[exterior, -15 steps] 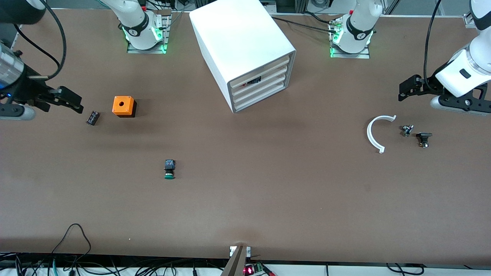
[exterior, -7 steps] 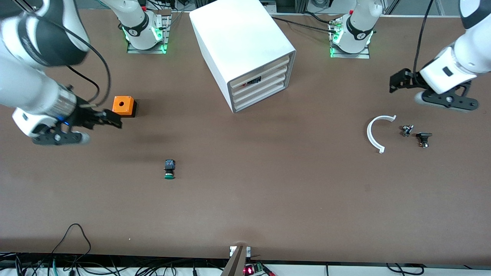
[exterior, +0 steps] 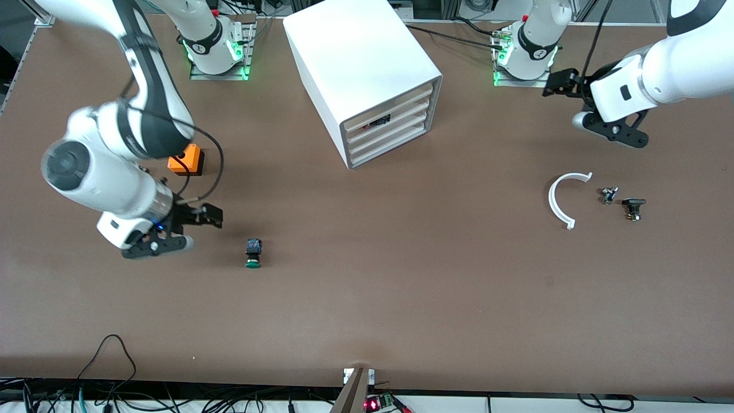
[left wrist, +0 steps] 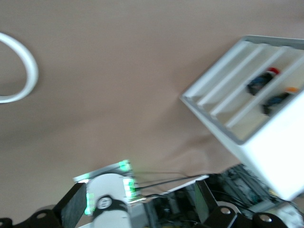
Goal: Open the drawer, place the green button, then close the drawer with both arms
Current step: 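Grasp the button with the right gripper while the left gripper reaches the drawer, then grip the drawer with the left gripper while the right gripper lifts the button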
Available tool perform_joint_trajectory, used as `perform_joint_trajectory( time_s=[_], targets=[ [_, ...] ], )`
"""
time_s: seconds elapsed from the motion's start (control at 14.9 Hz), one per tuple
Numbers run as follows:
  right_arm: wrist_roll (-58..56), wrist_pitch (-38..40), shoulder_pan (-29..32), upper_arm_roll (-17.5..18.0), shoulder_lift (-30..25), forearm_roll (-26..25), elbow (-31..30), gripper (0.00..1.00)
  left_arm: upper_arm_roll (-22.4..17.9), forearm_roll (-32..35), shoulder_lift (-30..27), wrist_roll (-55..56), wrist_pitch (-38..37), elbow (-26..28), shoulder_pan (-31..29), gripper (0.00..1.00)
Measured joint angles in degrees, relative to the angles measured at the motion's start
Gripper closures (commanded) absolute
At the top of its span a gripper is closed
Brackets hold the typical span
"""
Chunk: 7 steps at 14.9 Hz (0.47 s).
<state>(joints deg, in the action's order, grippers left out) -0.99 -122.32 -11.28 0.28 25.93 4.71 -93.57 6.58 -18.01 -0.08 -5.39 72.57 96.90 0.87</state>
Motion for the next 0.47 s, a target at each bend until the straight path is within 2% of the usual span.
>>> perform_joint_trajectory(
  time_s=[0.2, 0.47],
  targets=[
    [-0.11, -8.49, -0.84, 0.02, 3.6, 0.0, -2.9, 0.0, -0.09, -7.71, 1.46, -3.63, 0.81, 2.39, -0.24, 0.01],
    [0.08, -14.78, -2.82, 0.08, 8.17, 0.82, -4.07, 0.0, -0.11, -15.33, 3.07, -9.29, 8.32, 8.07, -0.25, 0.01]
  ],
)
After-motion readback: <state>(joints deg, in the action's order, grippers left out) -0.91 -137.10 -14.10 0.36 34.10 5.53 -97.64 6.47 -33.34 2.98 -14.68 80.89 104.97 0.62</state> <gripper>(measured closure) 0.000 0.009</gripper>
